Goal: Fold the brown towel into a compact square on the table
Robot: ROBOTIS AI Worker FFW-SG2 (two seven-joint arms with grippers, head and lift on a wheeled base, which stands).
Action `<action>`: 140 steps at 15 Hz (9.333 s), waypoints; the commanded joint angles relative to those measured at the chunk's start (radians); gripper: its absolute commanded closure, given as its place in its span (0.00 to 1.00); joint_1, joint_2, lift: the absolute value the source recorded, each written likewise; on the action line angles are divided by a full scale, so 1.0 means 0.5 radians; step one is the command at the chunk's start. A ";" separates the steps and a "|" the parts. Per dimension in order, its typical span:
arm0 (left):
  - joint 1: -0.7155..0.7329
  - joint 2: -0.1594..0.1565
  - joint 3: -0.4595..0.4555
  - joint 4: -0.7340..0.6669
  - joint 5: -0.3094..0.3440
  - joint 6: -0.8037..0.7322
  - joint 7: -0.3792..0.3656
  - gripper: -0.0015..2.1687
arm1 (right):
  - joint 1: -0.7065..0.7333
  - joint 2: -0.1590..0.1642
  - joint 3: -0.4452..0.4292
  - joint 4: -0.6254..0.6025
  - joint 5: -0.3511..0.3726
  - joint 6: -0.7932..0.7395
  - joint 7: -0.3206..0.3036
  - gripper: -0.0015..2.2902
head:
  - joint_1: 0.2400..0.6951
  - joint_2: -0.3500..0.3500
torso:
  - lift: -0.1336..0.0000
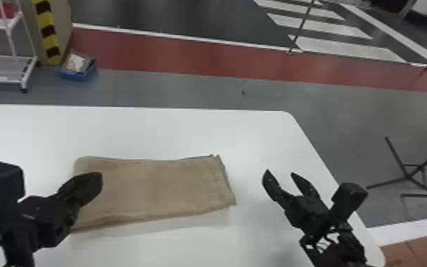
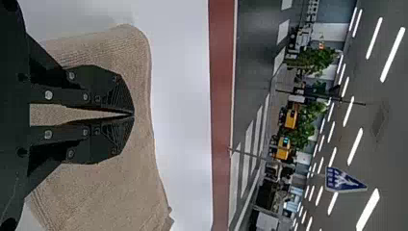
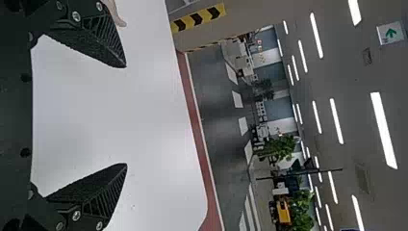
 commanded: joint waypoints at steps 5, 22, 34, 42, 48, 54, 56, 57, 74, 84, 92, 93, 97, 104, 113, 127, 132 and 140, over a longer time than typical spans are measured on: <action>-0.075 0.008 0.092 0.162 -0.015 0.121 -0.098 0.98 | -0.078 -0.024 0.136 0.003 0.053 0.185 0.019 0.07 | 1.00 0.17 | 0.08; -0.106 0.001 0.086 0.306 -0.074 0.079 -0.144 0.98 | -0.228 -0.012 0.409 -0.076 0.209 0.669 -0.058 0.10 | 1.00 0.35 | 0.08; -0.112 -0.002 0.076 0.340 -0.089 0.066 -0.151 0.98 | -0.305 -0.015 0.485 -0.101 0.265 1.007 -0.082 0.28 | 1.00 0.39 | 0.08; -0.109 0.004 0.061 0.337 -0.092 0.066 -0.154 0.98 | -0.262 -0.015 0.485 -0.334 0.139 1.056 0.025 0.53 | 1.00 0.42 | 0.08; -0.106 0.004 -0.016 0.294 -0.092 0.079 -0.154 0.98 | -0.296 -0.008 0.565 -0.601 -0.048 1.387 0.071 0.53 | 1.00 0.46 | 0.08; -0.091 -0.008 -0.141 0.251 -0.147 0.109 -0.135 0.98 | -0.385 0.044 0.826 -0.748 -0.045 1.571 -0.027 0.53 | 1.00 0.53 | 0.08; -0.091 -0.005 -0.141 0.251 -0.147 0.109 -0.132 0.98 | -0.385 0.044 0.884 -0.761 -0.036 1.565 -0.073 0.53 | 1.00 0.55 | 0.08; -0.085 -0.005 -0.141 0.245 -0.147 0.109 -0.129 0.98 | -0.394 0.044 0.903 -0.761 -0.018 1.571 -0.082 0.53 | 1.00 0.56 | 0.08; -0.017 -0.002 -0.160 0.168 -0.184 0.109 -0.114 0.98 | -0.339 0.044 1.019 -0.601 -0.039 1.424 -0.125 0.00 | 1.00 0.63 | 0.08; -0.017 -0.020 -0.175 0.174 -0.203 0.109 -0.111 0.98 | 0.091 0.007 0.489 -0.902 -0.284 1.332 0.068 0.12 | 1.00 0.50 | 0.08; -0.032 -0.035 -0.181 0.196 -0.200 0.072 -0.068 0.98 | 0.355 -0.005 0.332 -0.963 -0.039 1.277 0.366 0.98 | 1.00 0.37 | 0.08; -0.032 -0.035 -0.178 0.196 -0.200 0.072 -0.068 0.98 | 0.373 -0.005 0.332 -0.960 -0.042 1.277 0.400 0.98 | 1.00 0.36 | 0.08; -0.048 -0.035 -0.178 0.199 -0.196 0.060 -0.065 0.98 | 0.333 -0.024 0.344 -0.871 0.010 1.381 0.455 0.98 | 1.00 0.36 | 0.08; -0.038 -0.014 -0.160 0.137 -0.184 0.060 -0.086 0.98 | 0.029 -0.015 0.482 -0.623 0.090 1.479 0.390 0.98 | 1.00 0.38 | 0.08; 0.363 0.014 0.230 -0.424 -0.089 0.085 -0.178 0.98 | -0.646 -0.002 0.673 -0.024 0.225 1.535 0.133 0.98 | 1.00 0.50 | 0.08; 0.314 0.004 0.276 -0.240 -0.058 0.005 -0.206 0.98 | -1.575 0.163 0.989 0.908 0.384 1.424 0.154 0.98 | 1.00 0.64 | 0.08; 0.287 -0.002 0.273 -0.228 -0.058 0.005 -0.203 0.98 | -1.376 0.127 0.847 0.577 0.403 1.725 0.203 0.53 | 1.00 0.67 | 0.08; 0.290 -0.005 0.337 -0.151 0.021 -0.173 0.006 0.95 | -1.308 -0.088 1.087 0.095 1.308 1.344 0.964 0.03 | 1.00 0.62 | 0.08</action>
